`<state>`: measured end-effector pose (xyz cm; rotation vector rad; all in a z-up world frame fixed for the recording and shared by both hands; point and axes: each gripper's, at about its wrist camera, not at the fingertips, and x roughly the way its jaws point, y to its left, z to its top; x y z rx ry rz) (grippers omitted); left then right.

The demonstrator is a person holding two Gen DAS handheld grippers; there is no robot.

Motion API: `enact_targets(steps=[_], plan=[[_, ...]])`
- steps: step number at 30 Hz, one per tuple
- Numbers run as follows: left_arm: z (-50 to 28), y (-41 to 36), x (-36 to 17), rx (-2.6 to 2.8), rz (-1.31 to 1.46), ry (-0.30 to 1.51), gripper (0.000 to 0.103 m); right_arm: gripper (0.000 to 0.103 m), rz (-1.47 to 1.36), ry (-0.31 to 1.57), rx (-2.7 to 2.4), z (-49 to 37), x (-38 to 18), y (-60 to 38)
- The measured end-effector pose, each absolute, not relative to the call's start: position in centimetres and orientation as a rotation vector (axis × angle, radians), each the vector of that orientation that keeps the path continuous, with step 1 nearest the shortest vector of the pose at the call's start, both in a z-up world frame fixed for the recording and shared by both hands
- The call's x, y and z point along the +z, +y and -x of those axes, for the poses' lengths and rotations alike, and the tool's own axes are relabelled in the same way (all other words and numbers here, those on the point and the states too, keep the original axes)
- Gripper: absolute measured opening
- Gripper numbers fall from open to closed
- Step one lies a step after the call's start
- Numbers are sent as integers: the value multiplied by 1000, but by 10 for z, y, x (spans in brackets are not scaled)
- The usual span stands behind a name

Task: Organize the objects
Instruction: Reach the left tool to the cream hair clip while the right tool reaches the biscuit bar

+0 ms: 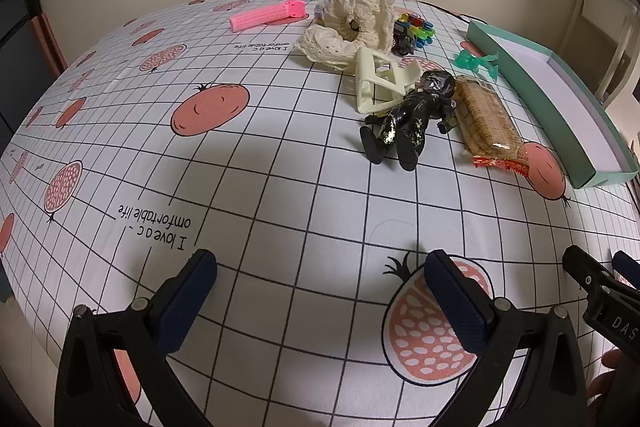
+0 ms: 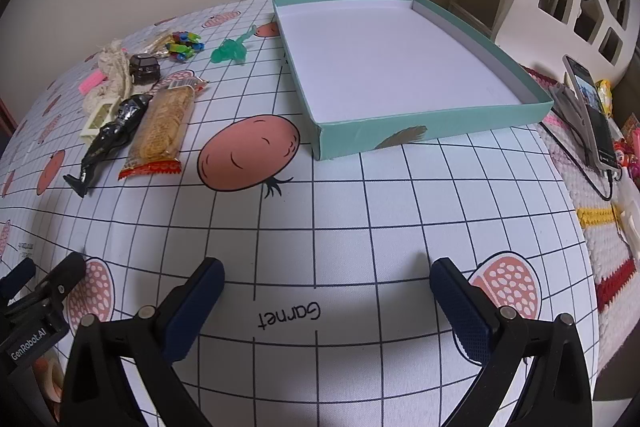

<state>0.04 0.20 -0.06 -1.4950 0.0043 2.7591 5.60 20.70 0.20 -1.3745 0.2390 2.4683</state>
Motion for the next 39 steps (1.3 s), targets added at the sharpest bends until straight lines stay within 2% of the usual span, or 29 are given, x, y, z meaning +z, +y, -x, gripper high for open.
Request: enact_targets(steps=[14,19,24,31,39], plan=[[-1,0,0,2745,1505,8,103,102,1413,272,2458,-66,7,201],[2,1,6,2752,1513,19,103,101,1377,256,2518,-71,28,191],[14,1,32,2743,1511,-14,103,100,1364,179,2605,-30,66,170],[51,-8,61,2689,1650,-80,103,95,1396,134,2664,4,96,161],[97,-20,76,2584,1781,-146,103,93,1483,90,2634,42,105,147]])
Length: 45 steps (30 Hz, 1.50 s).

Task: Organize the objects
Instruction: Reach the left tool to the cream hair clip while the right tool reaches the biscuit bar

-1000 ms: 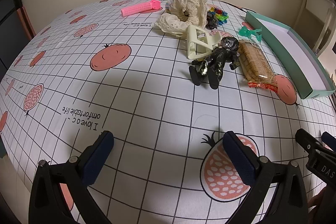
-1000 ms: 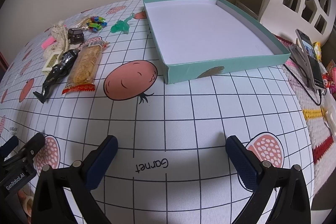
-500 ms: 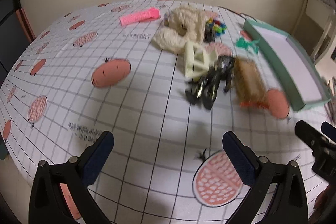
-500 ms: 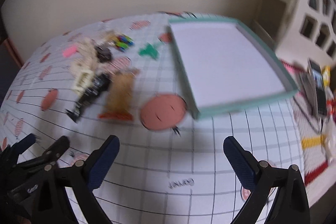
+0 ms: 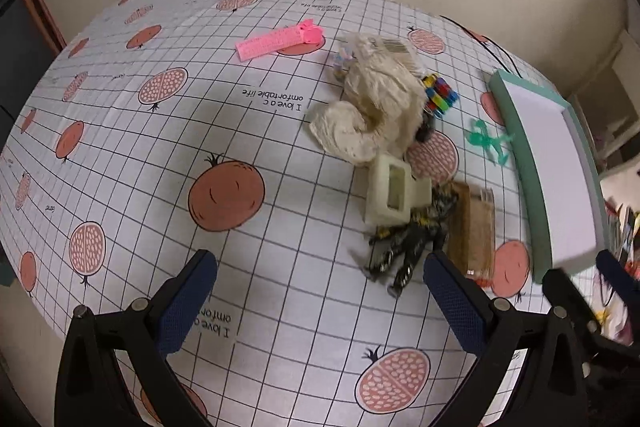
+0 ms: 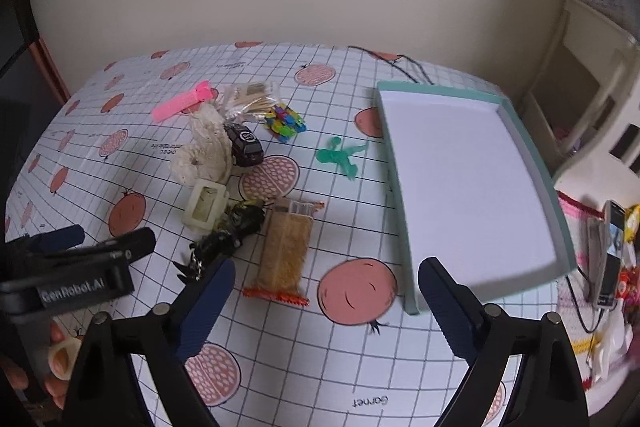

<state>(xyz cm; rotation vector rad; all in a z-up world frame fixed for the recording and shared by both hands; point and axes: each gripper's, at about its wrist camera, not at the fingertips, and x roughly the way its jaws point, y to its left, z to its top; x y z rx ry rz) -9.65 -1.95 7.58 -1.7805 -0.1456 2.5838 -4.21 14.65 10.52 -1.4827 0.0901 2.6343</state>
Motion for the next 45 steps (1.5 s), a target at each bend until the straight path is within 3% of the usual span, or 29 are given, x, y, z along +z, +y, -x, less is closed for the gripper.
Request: enact_targets(steps=[8,36,40,45], plan=[[132,-16,69,2460,1855,-271,103,90,1595,25,2583,77,85,144],[154,17,36,2515,1741,-174,102,90,1781,119,2487,98,20,146],[156,22,32,2529,1737,-128,99,90,1794,123,2474,98,15,144],[158,21,28,2519,1734,-173,87,88,1792,118,2477,98,14,142]])
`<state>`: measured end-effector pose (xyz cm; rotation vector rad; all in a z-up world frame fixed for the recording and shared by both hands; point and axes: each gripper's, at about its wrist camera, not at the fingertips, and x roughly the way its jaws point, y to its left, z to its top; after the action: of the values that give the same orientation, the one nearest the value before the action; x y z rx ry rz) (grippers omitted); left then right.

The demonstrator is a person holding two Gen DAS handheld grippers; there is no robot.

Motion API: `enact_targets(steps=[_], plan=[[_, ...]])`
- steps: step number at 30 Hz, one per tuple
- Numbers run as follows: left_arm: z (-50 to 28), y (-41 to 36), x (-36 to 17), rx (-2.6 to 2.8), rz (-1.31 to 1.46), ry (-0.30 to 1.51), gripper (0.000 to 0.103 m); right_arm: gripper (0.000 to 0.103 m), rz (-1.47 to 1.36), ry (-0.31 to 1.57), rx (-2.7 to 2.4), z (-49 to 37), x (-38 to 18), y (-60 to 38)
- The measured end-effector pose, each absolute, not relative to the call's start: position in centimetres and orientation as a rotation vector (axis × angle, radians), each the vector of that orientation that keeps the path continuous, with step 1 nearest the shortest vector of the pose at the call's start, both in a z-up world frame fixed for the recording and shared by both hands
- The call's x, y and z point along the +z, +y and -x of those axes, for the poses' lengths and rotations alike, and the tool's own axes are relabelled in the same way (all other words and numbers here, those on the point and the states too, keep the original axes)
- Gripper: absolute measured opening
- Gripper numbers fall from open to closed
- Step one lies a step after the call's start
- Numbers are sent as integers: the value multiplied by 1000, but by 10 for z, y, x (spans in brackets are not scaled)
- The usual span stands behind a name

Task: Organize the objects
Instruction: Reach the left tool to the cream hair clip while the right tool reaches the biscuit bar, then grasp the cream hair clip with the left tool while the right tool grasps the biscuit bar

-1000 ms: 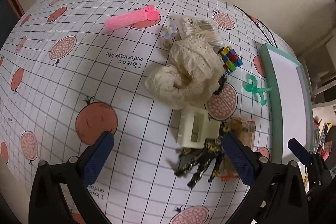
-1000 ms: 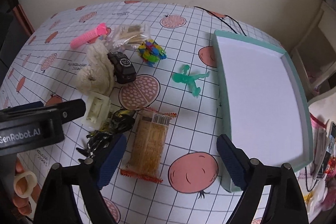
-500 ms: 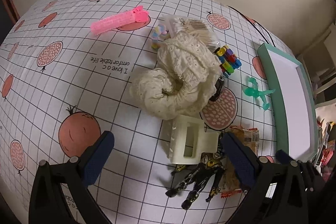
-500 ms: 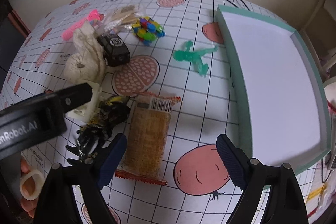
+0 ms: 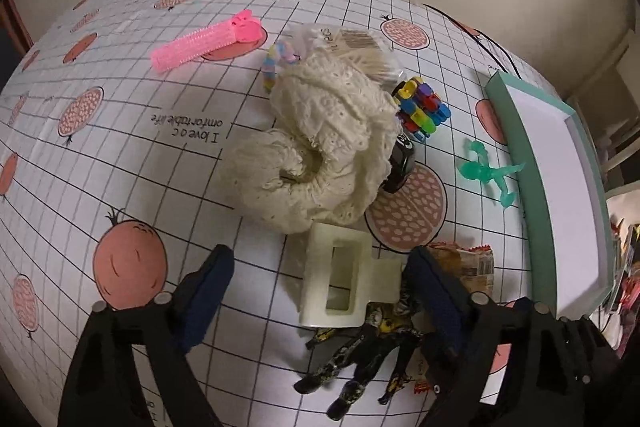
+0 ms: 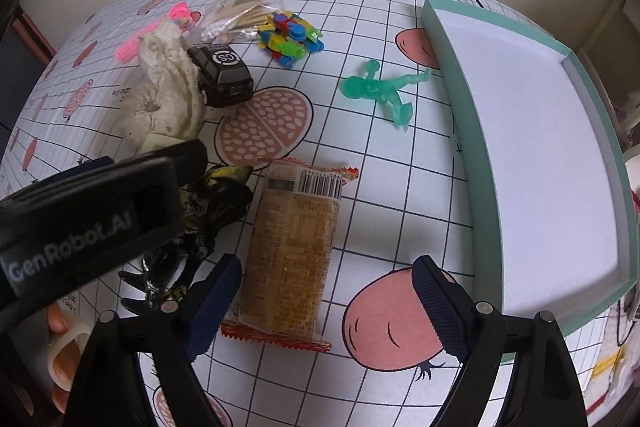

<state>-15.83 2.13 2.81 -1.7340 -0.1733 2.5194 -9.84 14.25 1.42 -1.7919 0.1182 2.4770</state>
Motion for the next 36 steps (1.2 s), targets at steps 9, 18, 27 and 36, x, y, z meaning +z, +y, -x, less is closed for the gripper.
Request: enact_targets(steps=[9,18,27,36], plan=[[157,21,26,2522,1726,-190,74,68,1790,144,2469,100,13,144],[157,14,22,2508,1763,-206,53,50,1780,187,2463,101,12,147],[155,10,22,2516,1773,-208,51,40,1756,212,2464,103,13,147],[148,-1,39,2597,1715,-242,51,40,1624,295,2521,90,27,161]])
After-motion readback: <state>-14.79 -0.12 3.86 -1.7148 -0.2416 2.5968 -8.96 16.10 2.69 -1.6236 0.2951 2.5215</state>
